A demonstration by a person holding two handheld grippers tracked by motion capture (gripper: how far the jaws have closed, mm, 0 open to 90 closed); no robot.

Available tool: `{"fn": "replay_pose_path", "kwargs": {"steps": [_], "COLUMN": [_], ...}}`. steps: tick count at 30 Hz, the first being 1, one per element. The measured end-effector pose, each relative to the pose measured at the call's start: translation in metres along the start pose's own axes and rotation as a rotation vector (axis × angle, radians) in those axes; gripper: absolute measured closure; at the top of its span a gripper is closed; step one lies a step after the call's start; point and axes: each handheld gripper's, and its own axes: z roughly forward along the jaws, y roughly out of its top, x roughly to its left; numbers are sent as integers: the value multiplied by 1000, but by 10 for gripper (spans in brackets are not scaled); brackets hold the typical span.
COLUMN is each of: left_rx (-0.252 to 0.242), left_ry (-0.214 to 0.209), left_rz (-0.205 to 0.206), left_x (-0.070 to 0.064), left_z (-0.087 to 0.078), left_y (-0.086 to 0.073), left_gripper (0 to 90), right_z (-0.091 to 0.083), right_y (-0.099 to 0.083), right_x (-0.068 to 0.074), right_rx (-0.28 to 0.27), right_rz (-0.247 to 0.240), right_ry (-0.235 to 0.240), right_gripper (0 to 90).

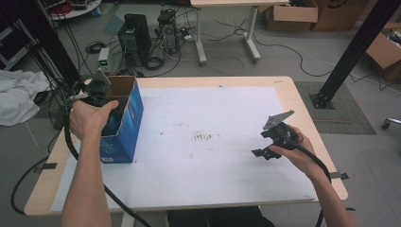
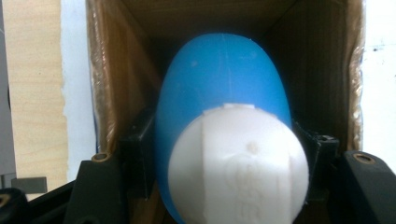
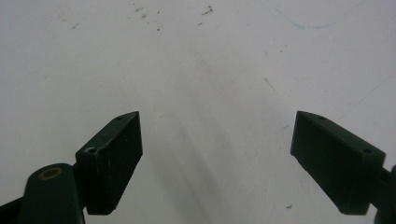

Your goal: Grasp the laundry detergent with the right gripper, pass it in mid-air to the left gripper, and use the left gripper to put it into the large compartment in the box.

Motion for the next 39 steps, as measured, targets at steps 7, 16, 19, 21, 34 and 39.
{"fn": "replay_pose_path", "kwargs": {"steps": [7, 16, 19, 21, 34, 39], "left_rx": [2, 4, 1, 0, 1, 5], "left_ry": [9, 10, 11, 10, 10, 8], "left_rz": [2, 4, 1, -3, -11, -7], "left_x": [-2, -2, -3, -3, -5, -4], "left_z": [0, 0, 1, 1, 0, 0], "left_y": [1, 1, 1, 1, 2, 1], "left_gripper": [376, 376, 375, 374, 343, 339], "right_z": [1, 2, 2, 2, 3, 3], "right_y": [-2, -1, 0, 0, -2, -2], "right_x": [-1, 0, 1, 1, 0, 0], "right_rx": [3, 4, 3, 3, 7, 7], "right_rz": [1, 2, -1, 2, 6, 5], "right_ry": [0, 2, 3, 2, 0, 0], "right_gripper": [167, 167, 167, 165, 165, 165]}}
